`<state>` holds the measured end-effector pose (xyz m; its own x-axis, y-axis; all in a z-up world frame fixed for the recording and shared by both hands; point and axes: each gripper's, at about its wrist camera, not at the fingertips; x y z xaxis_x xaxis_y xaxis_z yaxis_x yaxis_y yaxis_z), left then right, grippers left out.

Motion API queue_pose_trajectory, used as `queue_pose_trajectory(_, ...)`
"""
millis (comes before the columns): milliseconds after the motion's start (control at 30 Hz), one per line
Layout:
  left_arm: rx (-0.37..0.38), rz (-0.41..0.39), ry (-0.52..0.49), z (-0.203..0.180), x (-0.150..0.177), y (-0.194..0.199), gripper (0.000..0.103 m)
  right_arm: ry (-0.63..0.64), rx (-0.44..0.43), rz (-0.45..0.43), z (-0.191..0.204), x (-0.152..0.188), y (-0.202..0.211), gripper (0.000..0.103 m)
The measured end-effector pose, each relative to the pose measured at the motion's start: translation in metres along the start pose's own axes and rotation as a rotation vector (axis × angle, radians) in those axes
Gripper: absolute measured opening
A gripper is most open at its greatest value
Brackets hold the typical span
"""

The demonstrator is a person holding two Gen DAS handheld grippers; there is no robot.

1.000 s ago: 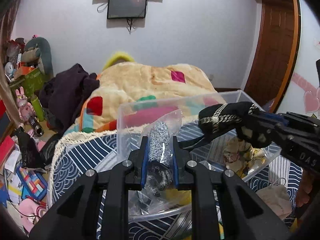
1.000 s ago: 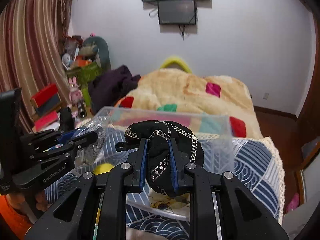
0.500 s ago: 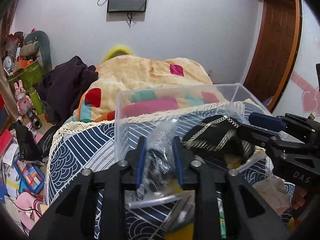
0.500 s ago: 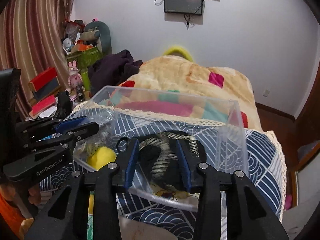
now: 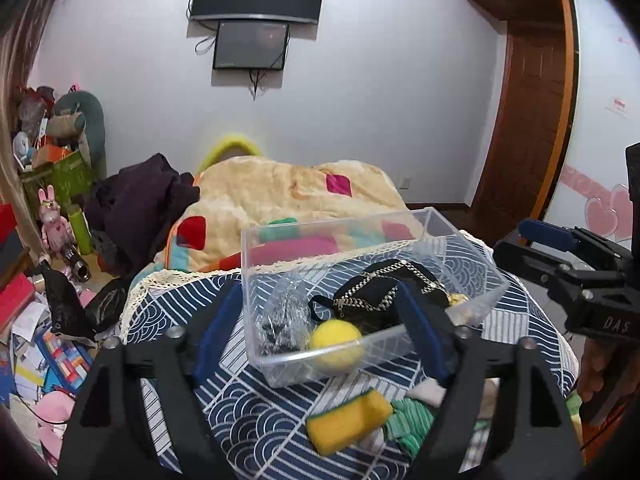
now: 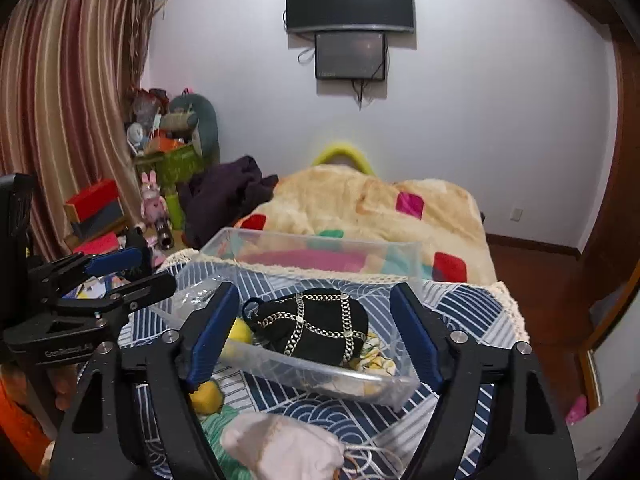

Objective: Organize soft objects
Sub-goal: 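Grasp the yellow sponge with the left gripper while the right gripper grasps the white cloth, then drop the sponge into the box with the left gripper while the right gripper drops the white cloth in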

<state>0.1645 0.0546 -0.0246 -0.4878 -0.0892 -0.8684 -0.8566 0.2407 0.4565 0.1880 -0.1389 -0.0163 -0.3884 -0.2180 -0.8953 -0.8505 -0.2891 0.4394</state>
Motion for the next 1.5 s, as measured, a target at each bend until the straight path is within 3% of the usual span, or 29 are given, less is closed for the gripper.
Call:
queue_pose_trajectory(67, -0.007, -0.001, -0.003, -0.002, 0.005, 0.006, 0.095, -0.004, -0.001, -0.008, -0.002, 0.004, 0.006, 0.081)
queue_pose_trajectory(233, -0.005, 0.045, 0.006, -0.001, 0.027, 0.009, 0.096, -0.003, 0.001, 0.015, -0.005, 0.023, 0.012, 0.082)
queue_pose_trajectory(667, 0.002, 0.223, 0.064, 0.000, 0.088, -0.032, 0.096, -0.008, -0.082, 0.216, 0.004, 0.079, -0.019, 0.080)
queue_pose_trajectory(733, 0.000, 0.232, 0.073, 0.000, 0.091, -0.037, 0.095, -0.016, -0.095, 0.234, 0.004, 0.082, -0.023, 0.067)
queue_pose_trajectory(800, 0.023, 0.239, 0.089, 0.000, 0.092, -0.042, 0.088, -0.026, -0.094, 0.245, 0.003, 0.085, -0.026, 0.054)
queue_pose_trajectory(867, 0.072, 0.261, 0.118, 0.001, 0.093, -0.047, 0.072, -0.043, -0.091, 0.233, 0.000, 0.088, -0.023, 0.044)
queue_pose_trajectory(967, 0.106, 0.268, 0.143, 0.003, 0.094, -0.050, 0.060, -0.069, -0.100, 0.221, -0.006, 0.089, -0.018, 0.031)
queue_pose_trajectory(1267, 0.086, 0.194, 0.080, -0.007, 0.083, -0.023, 0.057, -0.073, -0.075, 0.141, -0.013, 0.078, 0.004, 0.022)
queue_pose_trajectory(1500, 0.093, 0.102, 0.075, -0.009, 0.055, 0.004, 0.057, -0.086, -0.051, 0.051, -0.020, 0.057, 0.025, 0.021)
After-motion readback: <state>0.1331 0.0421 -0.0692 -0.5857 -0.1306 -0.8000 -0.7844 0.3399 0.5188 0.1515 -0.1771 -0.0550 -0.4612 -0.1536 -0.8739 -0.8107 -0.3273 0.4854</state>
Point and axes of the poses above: each gripper's, at about its wrist camera, not at the fingertips, and y roughly against the way its jaws point, z to its left, x to its underside, and after that the axes turned 9 degrees about x, right-handed
